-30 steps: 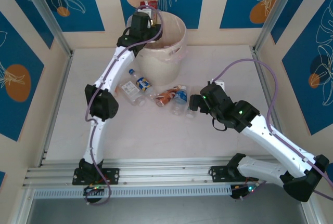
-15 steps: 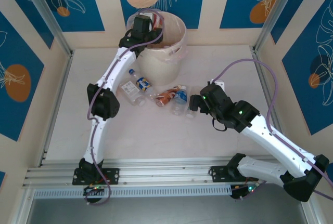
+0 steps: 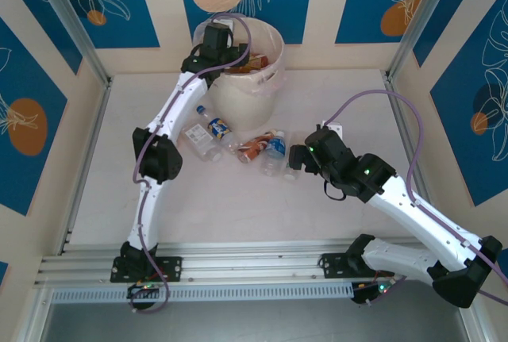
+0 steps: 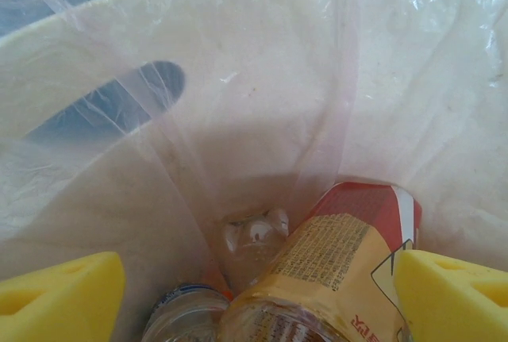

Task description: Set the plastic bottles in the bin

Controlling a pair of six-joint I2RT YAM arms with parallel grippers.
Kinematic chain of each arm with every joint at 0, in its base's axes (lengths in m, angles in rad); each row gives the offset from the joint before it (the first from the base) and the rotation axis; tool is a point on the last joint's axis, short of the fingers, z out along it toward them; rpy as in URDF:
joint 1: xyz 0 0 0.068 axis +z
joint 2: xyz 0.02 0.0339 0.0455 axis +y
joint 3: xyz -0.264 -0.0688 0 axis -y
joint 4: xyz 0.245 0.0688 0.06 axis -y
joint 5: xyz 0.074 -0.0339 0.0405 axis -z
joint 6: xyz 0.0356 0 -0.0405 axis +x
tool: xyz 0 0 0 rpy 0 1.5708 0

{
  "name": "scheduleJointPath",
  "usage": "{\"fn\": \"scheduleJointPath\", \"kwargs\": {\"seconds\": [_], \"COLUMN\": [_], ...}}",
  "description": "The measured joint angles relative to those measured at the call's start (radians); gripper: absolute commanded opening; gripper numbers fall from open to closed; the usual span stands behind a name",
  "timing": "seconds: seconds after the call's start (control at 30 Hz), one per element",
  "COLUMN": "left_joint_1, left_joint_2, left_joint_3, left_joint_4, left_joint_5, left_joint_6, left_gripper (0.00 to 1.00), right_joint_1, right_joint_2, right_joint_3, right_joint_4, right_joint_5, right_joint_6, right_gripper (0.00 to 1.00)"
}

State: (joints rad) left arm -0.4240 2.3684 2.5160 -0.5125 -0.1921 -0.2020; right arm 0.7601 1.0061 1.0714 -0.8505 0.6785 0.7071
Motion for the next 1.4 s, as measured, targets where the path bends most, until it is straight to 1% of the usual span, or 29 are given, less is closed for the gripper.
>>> {"fn": "scheduleJointPath", "kwargs": {"seconds": [0.07, 0.13, 0.3, 0.53, 0.67, 0.8, 0.9, 1.07, 1.17, 1.27, 1.4], "left_joint_1": [0.0, 0.0, 0.0, 0.0, 0.0, 0.0, 0.0, 0.0, 0.002, 0.012, 0.035], "left_joint_2": [-0.008, -0.024, -0.104, -0.262, -0.345, -0.427, -0.55, -0.832, -0.972, -1.086, -1.194], "left_joint_3": [0.0, 0.0, 0.0, 0.0, 0.001, -0.028, -0.185, -0.613, -0.802, -0.941, -1.098], "left_joint_4": [-0.001, -0.002, -0.005, -0.015, -0.066, -0.138, -0.157, -0.109, -0.093, -0.095, -0.104], "left_joint_5": [0.0, 0.0, 0.005, 0.034, 0.04, 0.007, -0.035, -0.105, -0.159, -0.206, -0.243], "left_joint_6": [0.002, 0.002, -0.001, -0.012, -0.027, -0.032, -0.031, -0.031, -0.031, -0.04, -0.074], "left_gripper": [0.99, 1.0, 1.0, 0.99, 1.0, 1.0, 1.0, 1.0, 1.0, 0.99, 1.0], "right_joint_1": [0.0, 0.0, 0.0, 0.004, 0.006, 0.006, 0.006, 0.008, 0.014, 0.023, 0.029], "right_joint_2": [0.0, 0.0, 0.003, 0.032, 0.048, 0.066, 0.084, 0.122, 0.146, 0.177, 0.21], "right_joint_3": [0.0, 0.0, 0.0, 0.005, 0.018, 0.033, 0.041, 0.06, 0.074, 0.088, 0.092], "right_joint_4": [0.0, 0.0, 0.0, 0.0, 0.0, -0.002, -0.003, -0.007, -0.009, -0.007, -0.005], "right_joint_5": [0.0, 0.0, 0.0, 0.0, -0.001, -0.001, -0.002, -0.005, -0.005, -0.005, -0.006], "right_joint_6": [0.0, 0.0, 0.0, 0.0, 0.0, 0.001, 0.004, 0.005, 0.008, 0.011, 0.019], "right_gripper": [0.99, 0.99, 0.99, 0.99, 0.99, 0.99, 0.99, 0.99, 0.99, 0.99, 0.99]}}
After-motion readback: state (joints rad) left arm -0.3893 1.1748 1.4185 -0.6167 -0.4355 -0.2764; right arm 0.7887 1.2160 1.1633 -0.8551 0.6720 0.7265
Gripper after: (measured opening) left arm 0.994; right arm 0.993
